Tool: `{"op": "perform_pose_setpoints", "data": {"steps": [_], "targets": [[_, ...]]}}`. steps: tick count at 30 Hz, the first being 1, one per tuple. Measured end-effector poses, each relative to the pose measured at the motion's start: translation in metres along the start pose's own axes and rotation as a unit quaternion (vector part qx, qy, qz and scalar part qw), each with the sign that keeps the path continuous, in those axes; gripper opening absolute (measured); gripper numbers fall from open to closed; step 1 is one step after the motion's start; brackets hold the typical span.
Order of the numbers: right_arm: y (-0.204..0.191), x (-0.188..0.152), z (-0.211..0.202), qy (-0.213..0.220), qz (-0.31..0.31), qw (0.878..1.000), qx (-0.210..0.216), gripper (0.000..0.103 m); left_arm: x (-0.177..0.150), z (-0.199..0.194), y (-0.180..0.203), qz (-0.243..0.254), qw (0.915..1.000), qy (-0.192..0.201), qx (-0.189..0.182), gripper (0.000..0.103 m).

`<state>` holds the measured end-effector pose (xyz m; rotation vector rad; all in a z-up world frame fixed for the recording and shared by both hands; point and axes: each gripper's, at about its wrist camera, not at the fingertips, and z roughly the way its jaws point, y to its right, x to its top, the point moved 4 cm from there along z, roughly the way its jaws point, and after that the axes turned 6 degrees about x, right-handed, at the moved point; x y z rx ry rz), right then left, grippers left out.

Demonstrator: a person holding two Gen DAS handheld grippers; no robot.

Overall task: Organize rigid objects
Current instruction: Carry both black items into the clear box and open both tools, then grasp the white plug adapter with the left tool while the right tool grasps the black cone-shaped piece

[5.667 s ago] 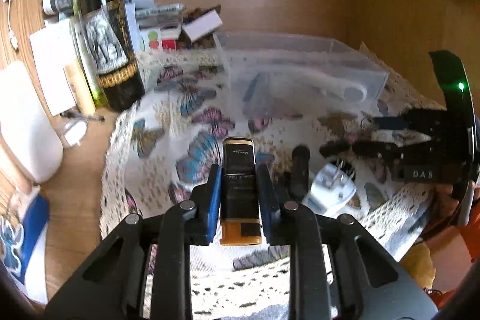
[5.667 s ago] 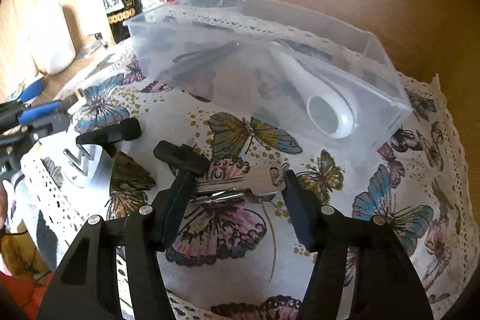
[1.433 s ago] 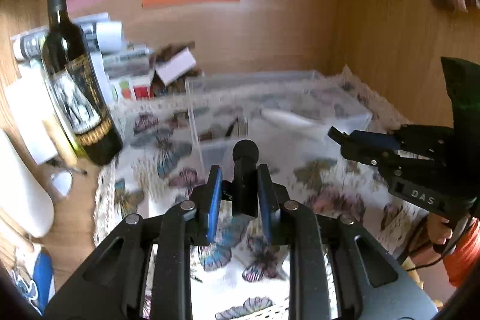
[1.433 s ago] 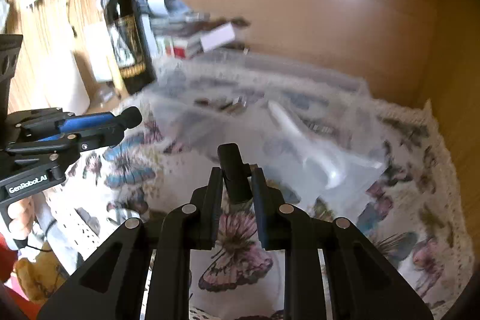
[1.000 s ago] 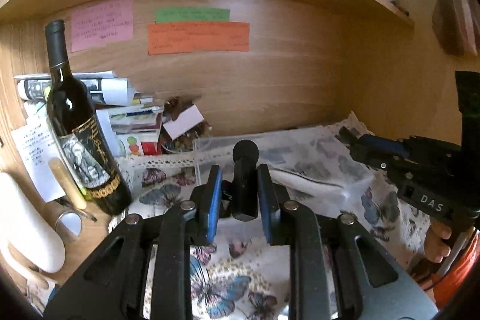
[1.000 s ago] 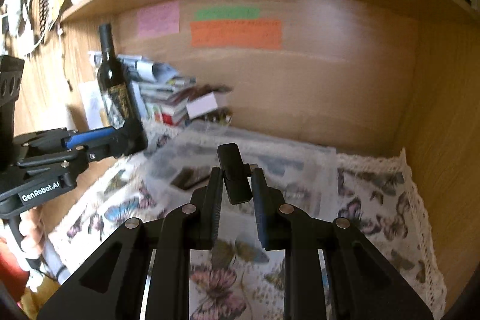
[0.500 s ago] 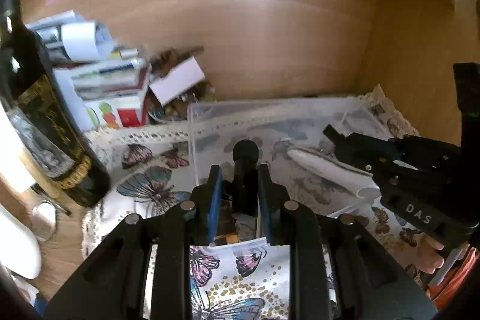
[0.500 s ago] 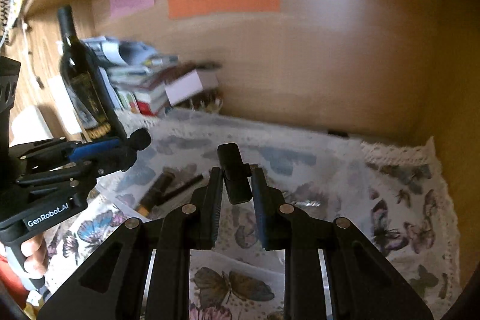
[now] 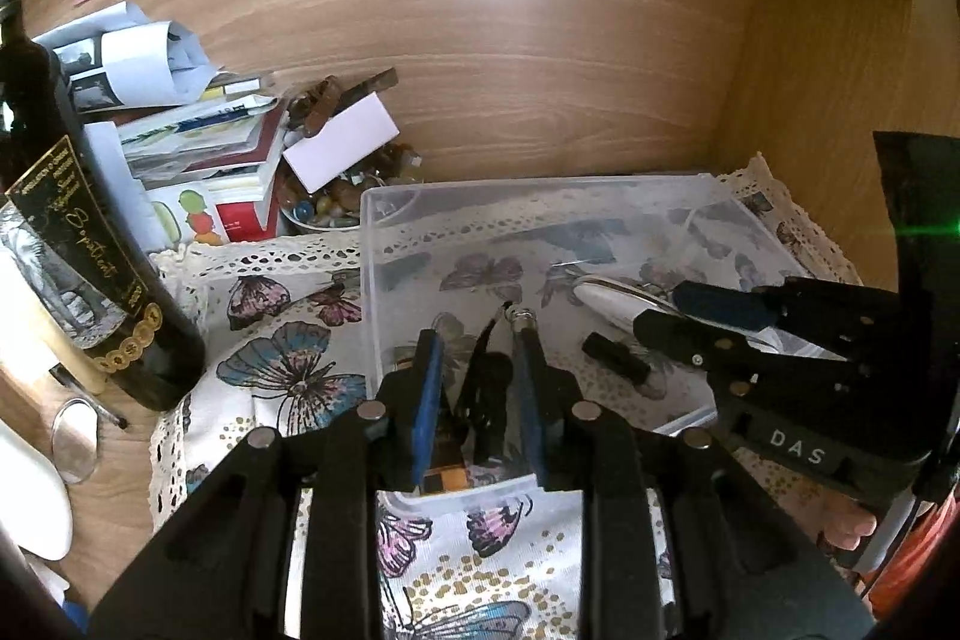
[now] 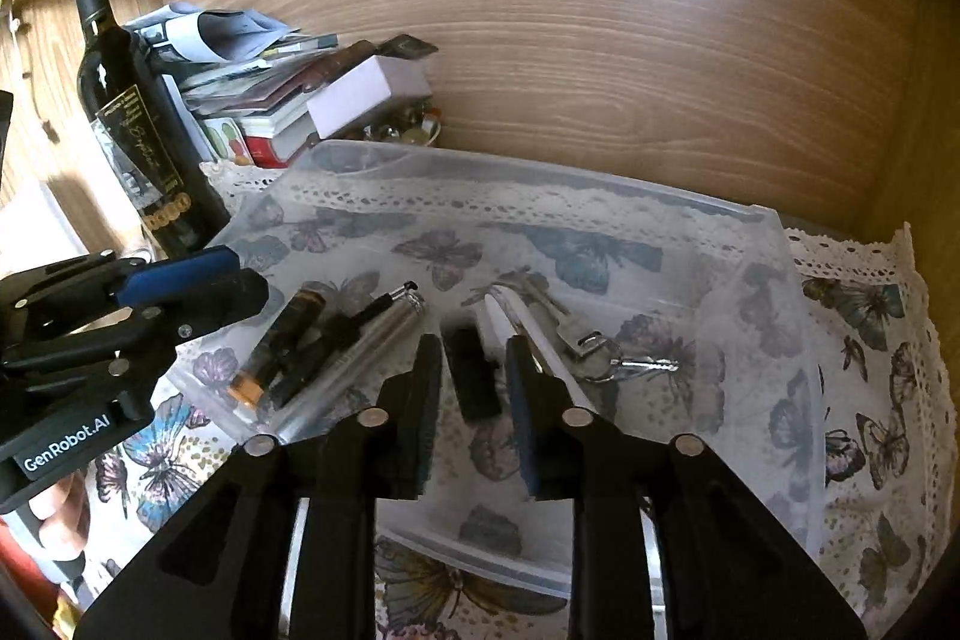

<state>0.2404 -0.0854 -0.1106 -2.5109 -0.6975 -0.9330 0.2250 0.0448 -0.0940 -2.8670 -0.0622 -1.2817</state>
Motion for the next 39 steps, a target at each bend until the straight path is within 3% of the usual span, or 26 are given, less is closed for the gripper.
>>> {"op": "perform_pose_setpoints", "data": {"steps": [2, 6, 11, 14, 18, 27, 37, 39], "targets": [[-0.001, 0.001, -0.006, 0.008, 0.001, 1.000, -0.002, 0.037, 0.001, -0.007, -0.001, -0.001, 1.0000, 0.006, 0.001, 0.033], [-0.008, 0.004, -0.028, 0.028, -0.005, 1.000, -0.003, 0.038, 0.003, -0.027, -0.003, -0.002, 0.9996, 0.026, 0.006, 0.046], [-0.022, -0.001, -0.063, 0.065, -0.016, 0.998, 0.004, 0.045, 0.002, -0.066, -0.007, -0.005, 0.9974, 0.068, 0.025, 0.079], [-0.030, -0.010, -0.082, 0.083, -0.025, 0.996, 0.009, 0.048, -0.008, -0.088, -0.010, -0.001, 0.9953, 0.089, 0.038, 0.090], [-0.042, -0.031, -0.097, 0.089, -0.030, 0.995, 0.027, 0.053, -0.029, -0.104, -0.014, 0.002, 0.9950, 0.090, 0.043, 0.092], [-0.050, -0.083, -0.087, 0.050, -0.032, 0.998, 0.024, 0.054, -0.096, -0.089, 0.000, 0.004, 0.9997, 0.012, 0.020, 0.093], [-0.036, -0.123, -0.083, 0.010, 0.000, 1.000, 0.028, 0.054, -0.131, -0.082, 0.043, 0.037, 0.9993, -0.007, -0.007, 0.093], [-0.036, -0.126, -0.083, 0.004, 0.000, 1.000, 0.031, 0.054, -0.136, -0.076, 0.047, 0.039, 0.9990, -0.017, -0.013, 0.087]]}}
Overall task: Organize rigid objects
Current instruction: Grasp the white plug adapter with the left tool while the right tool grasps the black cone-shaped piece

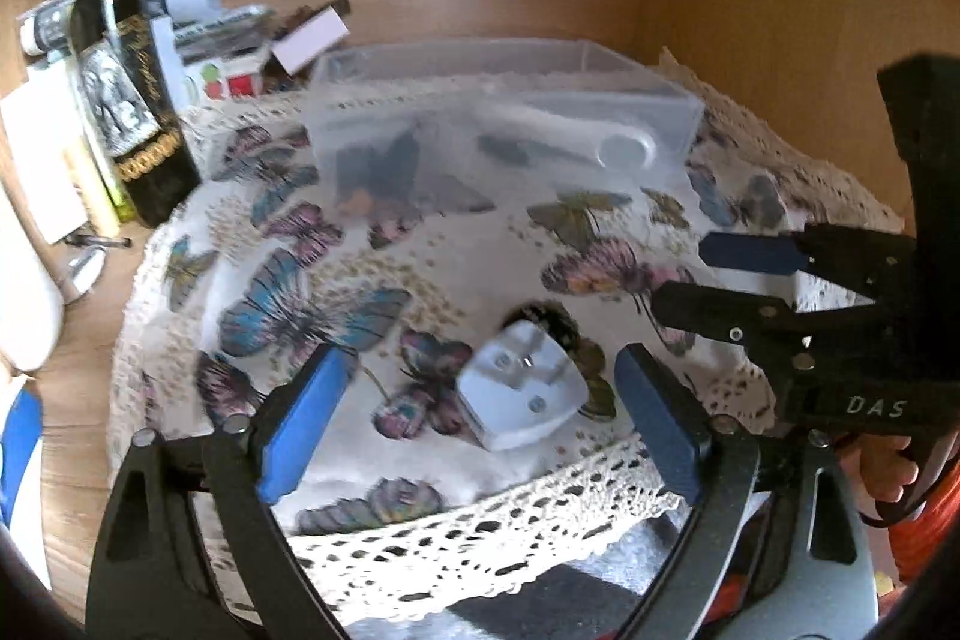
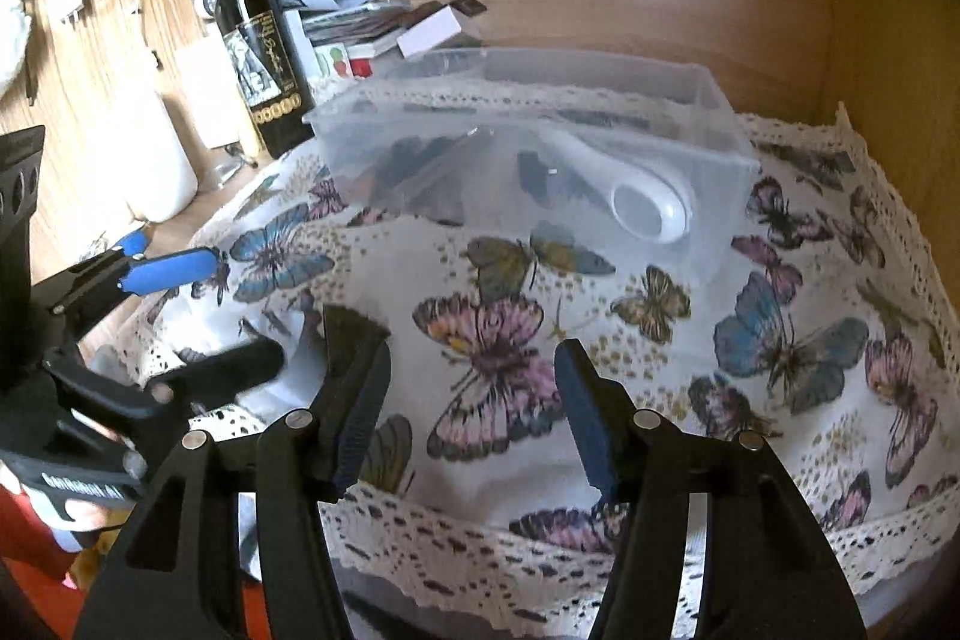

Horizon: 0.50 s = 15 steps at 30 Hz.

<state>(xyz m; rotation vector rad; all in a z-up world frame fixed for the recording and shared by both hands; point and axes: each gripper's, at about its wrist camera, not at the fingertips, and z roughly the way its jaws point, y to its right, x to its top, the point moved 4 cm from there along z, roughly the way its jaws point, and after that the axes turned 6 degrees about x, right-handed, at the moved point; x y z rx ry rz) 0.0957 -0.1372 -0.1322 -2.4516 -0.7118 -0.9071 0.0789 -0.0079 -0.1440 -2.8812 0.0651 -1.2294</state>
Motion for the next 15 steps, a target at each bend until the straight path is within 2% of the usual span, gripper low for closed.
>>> {"op": "perform_pose_setpoints", "data": {"steps": [2, 4, 10, 15], "targets": [[-0.002, -0.002, 0.001, -0.004, 0.000, 1.000, 0.004, 0.054, -0.003, 0.004, -0.001, -0.006, 0.9999, -0.010, -0.006, 0.056], [-0.007, -0.003, 0.003, -0.008, -0.002, 1.000, 0.011, 0.054, -0.006, 0.008, -0.006, -0.019, 0.9994, -0.023, -0.018, 0.042], [-0.028, 0.000, 0.019, -0.019, -0.014, 0.999, 0.036, 0.059, -0.013, -0.001, -0.025, -0.038, 0.9993, -0.006, 0.002, 0.038], [-0.044, 0.007, 0.042, -0.039, -0.030, 0.998, 0.030, 0.059, -0.019, -0.007, -0.043, -0.055, 0.9983, -0.001, 0.020, 0.038]]}}
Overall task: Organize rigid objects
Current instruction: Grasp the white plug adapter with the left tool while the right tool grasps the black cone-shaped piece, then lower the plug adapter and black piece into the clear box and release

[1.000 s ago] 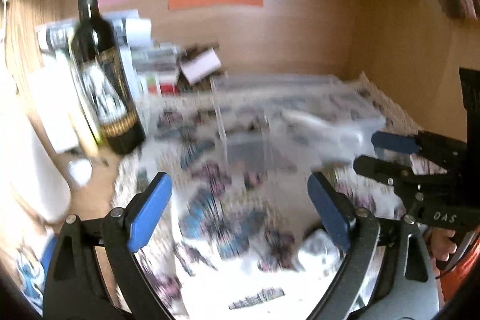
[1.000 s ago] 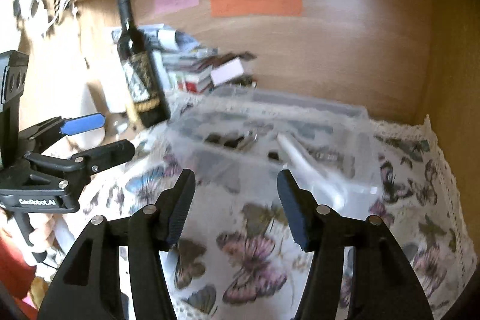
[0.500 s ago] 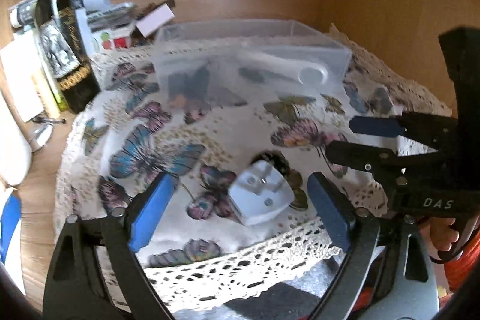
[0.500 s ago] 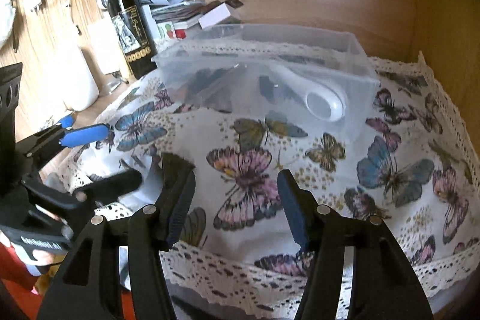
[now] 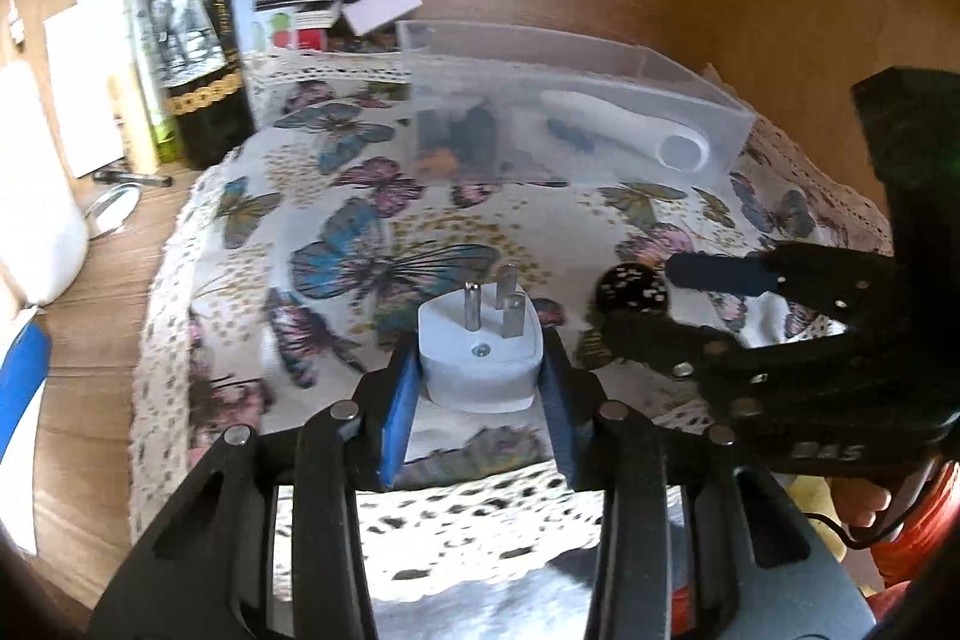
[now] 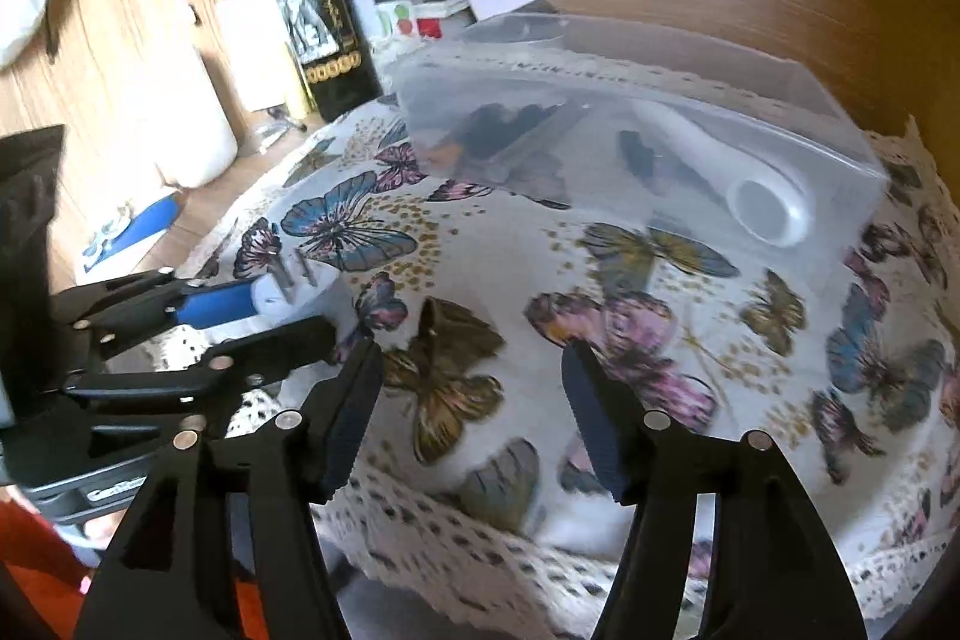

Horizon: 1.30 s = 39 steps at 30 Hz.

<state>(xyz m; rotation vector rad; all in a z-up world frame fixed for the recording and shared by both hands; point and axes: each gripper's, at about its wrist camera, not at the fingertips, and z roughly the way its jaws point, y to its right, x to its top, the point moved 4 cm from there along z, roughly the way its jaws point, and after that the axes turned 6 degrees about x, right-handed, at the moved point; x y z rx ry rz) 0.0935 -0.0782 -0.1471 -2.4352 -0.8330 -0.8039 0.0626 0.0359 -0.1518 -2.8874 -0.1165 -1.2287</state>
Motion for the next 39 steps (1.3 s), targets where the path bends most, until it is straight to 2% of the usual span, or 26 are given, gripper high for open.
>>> {"op": "perform_pose_setpoints", "data": {"steps": [2, 3, 4, 7, 12, 15, 19, 22, 26, 33, 39], "targets": [[-0.002, 0.000, 0.013, -0.011, -0.005, 1.000, -0.005, 0.060, -0.001, -0.001, -0.002, 0.001, 1.0000, 0.003, 0.005, 0.038], [-0.005, 0.001, 0.015, -0.004, -0.014, 1.000, -0.022, 0.060, -0.001, -0.003, -0.003, 0.002, 1.0000, 0.005, 0.006, 0.038], [-0.006, 0.002, 0.016, -0.002, -0.019, 0.999, -0.033, 0.057, 0.000, -0.003, -0.003, 0.002, 1.0000, 0.006, 0.005, 0.038], [-0.007, 0.003, 0.014, 0.005, -0.020, 0.999, -0.044, 0.034, 0.005, -0.007, -0.002, 0.002, 0.9999, 0.014, 0.004, 0.038], [0.001, 0.007, 0.000, 0.020, -0.009, 0.999, -0.045, 0.033, 0.022, -0.019, 0.004, 0.006, 0.9994, 0.035, -0.004, 0.038], [0.008, 0.015, -0.018, 0.044, -0.005, 0.998, -0.053, 0.033, 0.037, -0.023, 0.006, -0.001, 0.9988, 0.043, -0.024, 0.038], [0.022, 0.032, -0.049, 0.084, 0.000, 0.994, -0.067, 0.033, 0.062, -0.028, 0.009, 0.001, 0.9981, 0.061, -0.011, 0.038], [0.032, 0.045, -0.070, 0.111, 0.002, 0.991, -0.075, 0.033, 0.081, -0.032, 0.012, 0.004, 0.9970, 0.076, -0.014, 0.038], [0.040, 0.063, -0.085, 0.141, 0.002, 0.986, -0.086, 0.033, 0.107, -0.034, 0.015, 0.010, 0.9949, 0.100, -0.006, 0.038], [0.056, 0.102, -0.091, 0.167, 0.006, 0.983, -0.082, 0.033, 0.146, -0.018, 0.022, 0.019, 0.9936, 0.111, 0.008, 0.038], [0.065, 0.123, -0.076, 0.162, 0.002, 0.983, -0.086, 0.034, 0.166, 0.012, 0.027, 0.023, 0.9951, 0.095, 0.012, 0.038]]}}
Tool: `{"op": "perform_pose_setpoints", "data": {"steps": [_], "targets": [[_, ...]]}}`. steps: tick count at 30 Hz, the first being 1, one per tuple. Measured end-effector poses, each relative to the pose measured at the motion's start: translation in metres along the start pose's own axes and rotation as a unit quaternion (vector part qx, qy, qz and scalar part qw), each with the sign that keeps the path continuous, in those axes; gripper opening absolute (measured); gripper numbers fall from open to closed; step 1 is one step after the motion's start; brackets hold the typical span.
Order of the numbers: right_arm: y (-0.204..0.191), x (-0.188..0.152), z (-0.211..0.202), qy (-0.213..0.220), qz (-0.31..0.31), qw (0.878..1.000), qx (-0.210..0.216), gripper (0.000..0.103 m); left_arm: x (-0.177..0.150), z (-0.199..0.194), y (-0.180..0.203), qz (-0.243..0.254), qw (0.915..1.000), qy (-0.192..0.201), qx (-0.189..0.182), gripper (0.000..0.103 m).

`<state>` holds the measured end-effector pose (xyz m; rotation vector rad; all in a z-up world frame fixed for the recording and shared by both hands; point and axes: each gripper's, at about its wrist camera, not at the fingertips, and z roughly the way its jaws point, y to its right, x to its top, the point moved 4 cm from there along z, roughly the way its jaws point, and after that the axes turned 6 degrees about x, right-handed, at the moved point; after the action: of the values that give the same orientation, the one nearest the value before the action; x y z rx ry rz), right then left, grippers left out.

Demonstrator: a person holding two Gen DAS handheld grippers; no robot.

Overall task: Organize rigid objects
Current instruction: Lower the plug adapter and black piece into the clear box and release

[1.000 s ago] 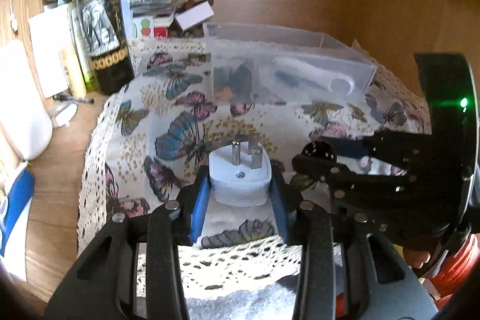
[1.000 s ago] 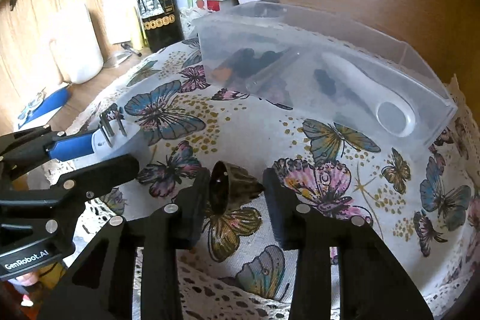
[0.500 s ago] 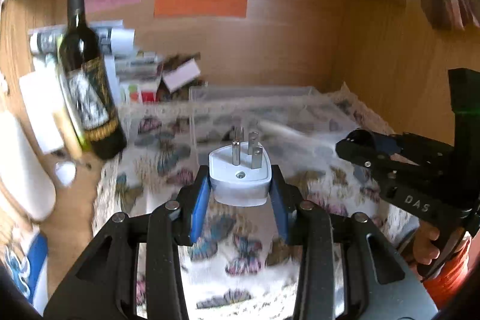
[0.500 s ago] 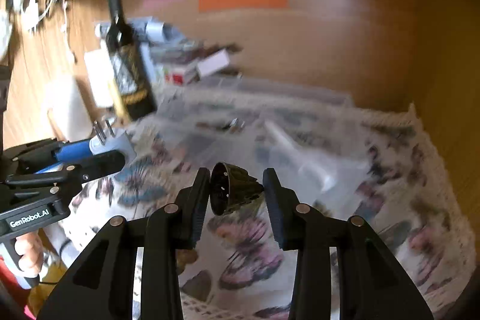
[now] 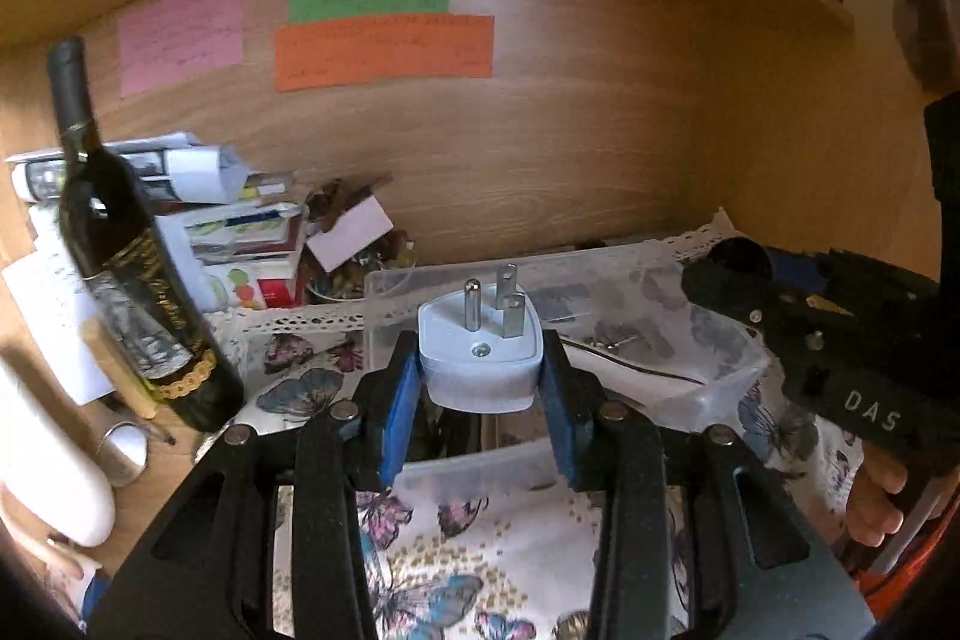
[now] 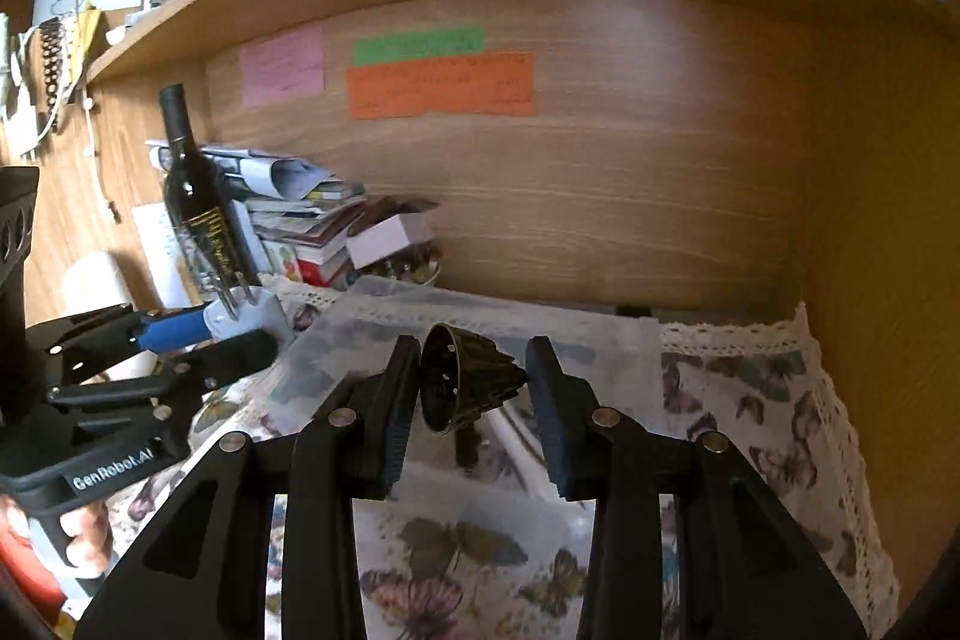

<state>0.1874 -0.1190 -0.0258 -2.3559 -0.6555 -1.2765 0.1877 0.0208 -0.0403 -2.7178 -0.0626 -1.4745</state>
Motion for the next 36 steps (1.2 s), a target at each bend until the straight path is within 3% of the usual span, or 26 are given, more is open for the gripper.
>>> {"op": "perform_pose_setpoints", "data": {"steps": [9, 17, 23, 29, 33, 36], "targets": [[0.011, -0.022, 0.057, -0.066, 0.011, 0.998, 0.010, 0.034, -0.013, 0.062, 0.009, 0.019, 0.9975, -0.066, -0.017, 0.038], [0.017, -0.035, 0.081, -0.100, 0.018, 0.995, 0.012, 0.034, -0.024, 0.086, 0.009, 0.014, 0.9946, -0.098, -0.030, 0.038], [0.016, -0.038, 0.085, -0.113, 0.016, 0.993, 0.010, 0.035, -0.021, 0.080, 0.007, 0.012, 0.9958, -0.088, -0.021, 0.041], [0.013, -0.030, 0.070, -0.095, 0.014, 0.995, 0.012, 0.044, -0.012, 0.056, -0.001, 0.007, 0.9978, -0.063, -0.018, 0.048], [0.007, -0.021, 0.044, -0.066, 0.006, 0.998, 0.010, 0.047, -0.007, 0.026, -0.002, 0.010, 0.9995, -0.029, -0.010, 0.050], [0.001, -0.014, 0.017, -0.024, -0.002, 1.000, 0.019, 0.056, -0.004, -0.004, -0.003, 0.007, 0.9999, 0.007, -0.006, 0.061]]}}
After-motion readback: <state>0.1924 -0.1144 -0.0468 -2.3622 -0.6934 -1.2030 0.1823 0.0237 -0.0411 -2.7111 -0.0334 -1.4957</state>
